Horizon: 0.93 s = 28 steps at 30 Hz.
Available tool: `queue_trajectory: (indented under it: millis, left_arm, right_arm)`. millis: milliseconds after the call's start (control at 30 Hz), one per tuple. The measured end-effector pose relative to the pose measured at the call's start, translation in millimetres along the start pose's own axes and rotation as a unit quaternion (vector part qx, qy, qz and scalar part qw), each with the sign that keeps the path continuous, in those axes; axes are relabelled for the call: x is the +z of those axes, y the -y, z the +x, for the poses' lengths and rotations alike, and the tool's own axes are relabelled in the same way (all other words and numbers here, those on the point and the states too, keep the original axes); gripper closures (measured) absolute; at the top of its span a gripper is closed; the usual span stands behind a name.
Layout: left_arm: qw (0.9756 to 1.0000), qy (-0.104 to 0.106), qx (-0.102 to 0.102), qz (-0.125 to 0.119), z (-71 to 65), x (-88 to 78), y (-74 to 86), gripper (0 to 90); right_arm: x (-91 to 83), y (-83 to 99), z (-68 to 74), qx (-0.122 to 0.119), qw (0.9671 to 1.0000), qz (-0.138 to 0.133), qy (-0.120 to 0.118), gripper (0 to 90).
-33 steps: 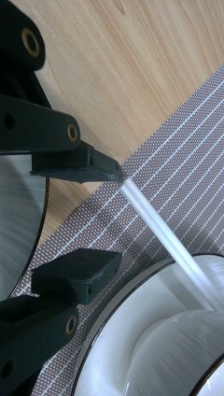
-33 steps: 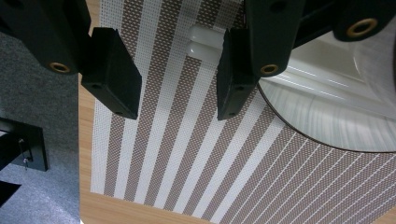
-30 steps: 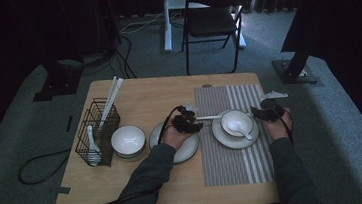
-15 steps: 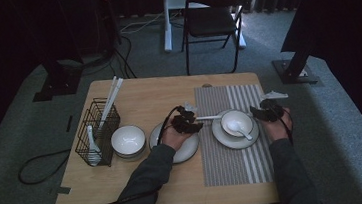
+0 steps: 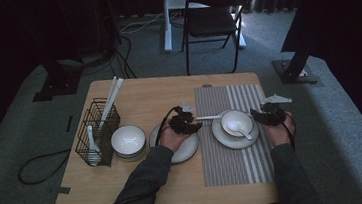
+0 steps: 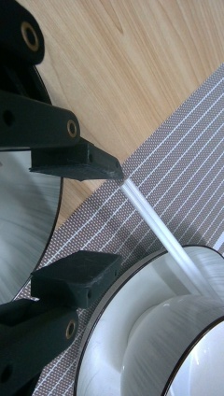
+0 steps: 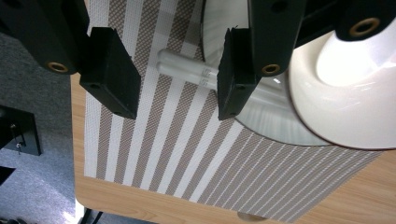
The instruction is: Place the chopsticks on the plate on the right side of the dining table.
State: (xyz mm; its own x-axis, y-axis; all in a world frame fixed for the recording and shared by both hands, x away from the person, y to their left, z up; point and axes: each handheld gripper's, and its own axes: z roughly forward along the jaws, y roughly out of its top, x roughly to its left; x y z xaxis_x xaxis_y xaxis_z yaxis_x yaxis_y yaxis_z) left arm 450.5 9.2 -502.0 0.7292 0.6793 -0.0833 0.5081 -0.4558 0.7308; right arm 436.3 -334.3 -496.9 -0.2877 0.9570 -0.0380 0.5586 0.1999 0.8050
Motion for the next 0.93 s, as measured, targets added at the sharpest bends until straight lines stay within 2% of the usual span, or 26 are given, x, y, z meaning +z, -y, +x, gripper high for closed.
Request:
queue_trajectory:
  millis: [500,933]
  left_arm:
    - [1.0,0.001,-0.003,-0.006,1.4,-5.2,2.4,53.0]
    - [0.9999,0.004,-0.007,-0.008,2.1,-4.9,2.9,52.9]
  right_arm:
    - [-23.9,7.5,12.8,-0.009,0.9997,-0.02,-0.013,48.6]
    - [-32.7,9.6,13.4,-0.005,0.9994,-0.032,-0.013,48.5]
